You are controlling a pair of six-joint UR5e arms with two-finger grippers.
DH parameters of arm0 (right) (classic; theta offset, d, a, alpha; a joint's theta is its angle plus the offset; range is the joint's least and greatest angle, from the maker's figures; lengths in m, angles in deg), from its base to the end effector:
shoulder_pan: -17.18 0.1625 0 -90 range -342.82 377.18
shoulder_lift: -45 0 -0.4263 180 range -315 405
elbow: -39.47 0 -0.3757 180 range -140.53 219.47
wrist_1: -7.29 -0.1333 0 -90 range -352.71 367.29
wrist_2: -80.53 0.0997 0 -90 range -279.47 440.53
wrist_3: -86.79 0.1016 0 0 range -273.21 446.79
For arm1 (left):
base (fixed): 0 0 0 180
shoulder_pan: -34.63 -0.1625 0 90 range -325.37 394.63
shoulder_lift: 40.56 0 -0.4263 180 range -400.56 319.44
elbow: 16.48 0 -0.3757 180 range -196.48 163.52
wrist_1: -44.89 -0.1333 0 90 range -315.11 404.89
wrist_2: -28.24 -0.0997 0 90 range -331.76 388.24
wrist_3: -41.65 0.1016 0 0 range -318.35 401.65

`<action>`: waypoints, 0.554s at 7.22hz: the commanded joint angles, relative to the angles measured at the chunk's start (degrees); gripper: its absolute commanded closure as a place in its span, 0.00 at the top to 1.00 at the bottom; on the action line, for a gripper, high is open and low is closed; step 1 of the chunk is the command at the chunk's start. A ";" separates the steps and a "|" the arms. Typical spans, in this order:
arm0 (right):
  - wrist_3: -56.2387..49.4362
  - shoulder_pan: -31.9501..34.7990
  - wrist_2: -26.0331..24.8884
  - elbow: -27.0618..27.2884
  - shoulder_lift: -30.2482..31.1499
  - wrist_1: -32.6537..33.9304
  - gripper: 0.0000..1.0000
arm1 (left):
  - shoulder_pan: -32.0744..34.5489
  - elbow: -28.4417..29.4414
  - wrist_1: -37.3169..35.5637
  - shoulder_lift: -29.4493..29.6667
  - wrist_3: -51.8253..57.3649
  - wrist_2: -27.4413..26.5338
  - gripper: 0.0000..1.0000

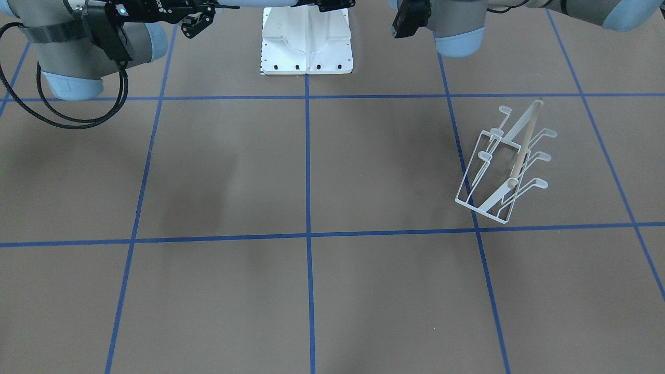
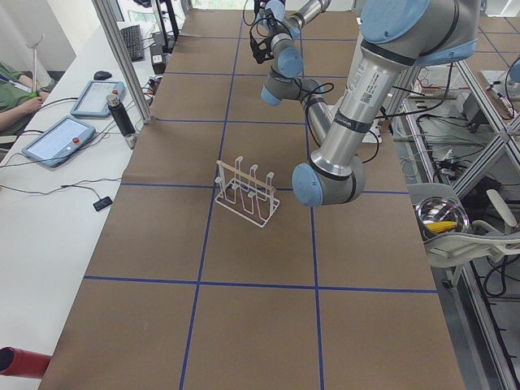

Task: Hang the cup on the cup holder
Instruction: 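Close the left gripper on the cup's closed end beside the right gripper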

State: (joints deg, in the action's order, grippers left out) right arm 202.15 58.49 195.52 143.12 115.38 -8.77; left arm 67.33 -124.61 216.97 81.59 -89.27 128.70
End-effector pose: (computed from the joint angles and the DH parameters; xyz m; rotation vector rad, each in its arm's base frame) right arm -0.2721 -0.3594 0.2231 0.1333 -2.3254 0.0430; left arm 0.3365 -0.3525 0.0935 -0.2615 2.3224 -0.4465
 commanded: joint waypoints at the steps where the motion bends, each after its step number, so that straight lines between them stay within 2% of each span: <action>1: 0.04 0.00 -0.03 -0.12 -0.07 -0.02 0.00 | 0.00 -0.06 -0.08 0.10 -0.03 0.00 0.76; 2: 0.04 0.00 -0.03 -0.12 -0.07 -0.02 0.00 | 0.00 -0.06 -0.08 0.19 -0.21 0.00 0.57; 3: 0.30 0.00 -0.03 -0.12 -0.07 0.07 0.61 | 0.00 -0.15 -0.08 0.19 -0.47 0.00 0.30; 4: 0.39 0.00 -0.03 -0.12 0.01 -0.02 1.00 | 0.00 -0.15 -0.08 0.19 -0.82 0.00 0.05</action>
State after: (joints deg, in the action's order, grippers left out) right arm 202.39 58.47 195.52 143.00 115.32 -8.72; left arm 67.32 -124.75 216.91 81.82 -89.72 128.68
